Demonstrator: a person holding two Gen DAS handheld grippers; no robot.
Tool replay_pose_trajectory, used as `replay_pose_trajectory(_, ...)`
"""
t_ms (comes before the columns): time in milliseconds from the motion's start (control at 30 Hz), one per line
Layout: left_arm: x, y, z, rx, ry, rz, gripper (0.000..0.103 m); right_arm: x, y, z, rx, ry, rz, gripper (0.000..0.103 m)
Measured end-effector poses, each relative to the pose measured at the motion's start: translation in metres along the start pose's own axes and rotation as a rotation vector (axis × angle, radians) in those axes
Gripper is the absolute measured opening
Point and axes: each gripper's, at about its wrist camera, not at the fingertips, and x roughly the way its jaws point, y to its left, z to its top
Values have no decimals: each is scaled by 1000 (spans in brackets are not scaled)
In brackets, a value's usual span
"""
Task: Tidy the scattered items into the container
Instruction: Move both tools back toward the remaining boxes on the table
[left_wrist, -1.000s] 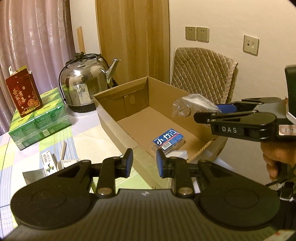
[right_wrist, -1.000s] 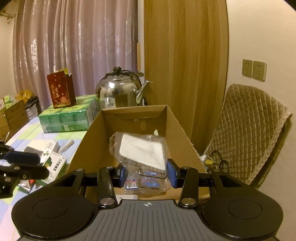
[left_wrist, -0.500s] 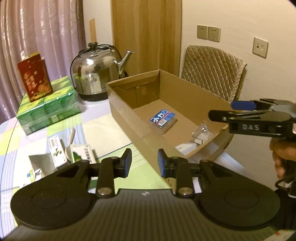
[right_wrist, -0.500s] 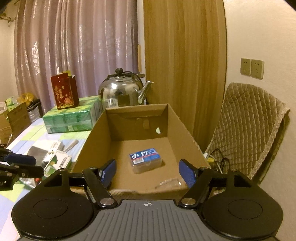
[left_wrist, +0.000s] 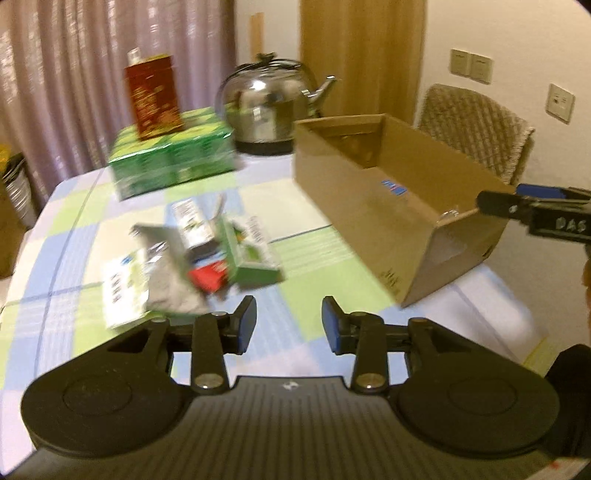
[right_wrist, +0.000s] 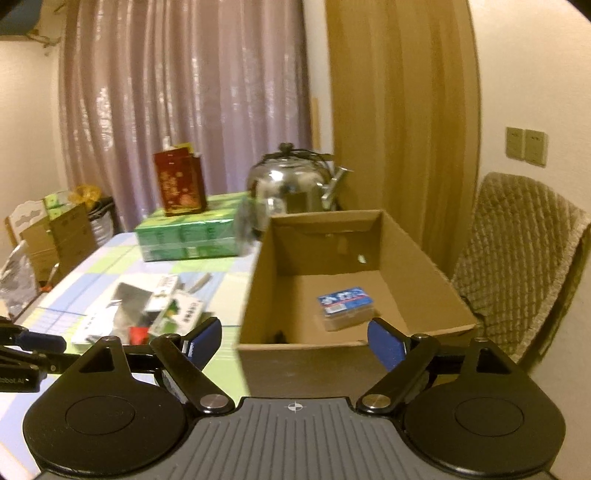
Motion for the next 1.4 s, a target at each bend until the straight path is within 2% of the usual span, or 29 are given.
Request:
replay_pose_trajectory(67, -8, 11, -8, -19, 7, 22, 38, -4, 10, -1, -2, -5, 16, 91)
replay_pose_trajectory(233, -27, 40, -27, -68, 13, 72, 47, -11, 39, -1, -22, -3, 72, 96)
replay_pose_trajectory(300, -34, 50, -32, -87, 10, 87, 56, -11, 50, -2, -33, 7, 95, 97)
replay_pose_trajectory(367, -41, 58, -37, -105, 2, 98, 71, -10, 61, -3, -41, 13, 116, 99)
replay_pose_trajectory(567, -54, 74, -44, -102, -19, 135, 91, -1, 81, -5, -27, 51, 153, 101)
replay_pose_trajectory(933, -50, 112, -56, -148, 5, 180, 102, 32, 117, -7, -59, 119, 212, 101)
replay_pose_trajectory(1167, -32, 136, -56, -175, 25, 198, 102, 74, 138, -7, -62, 171, 235, 101)
replay_pose_trajectory(1400, -4, 158, -53, -225, 39, 170, 102, 125, 145, -6, -39, 208, 205, 101)
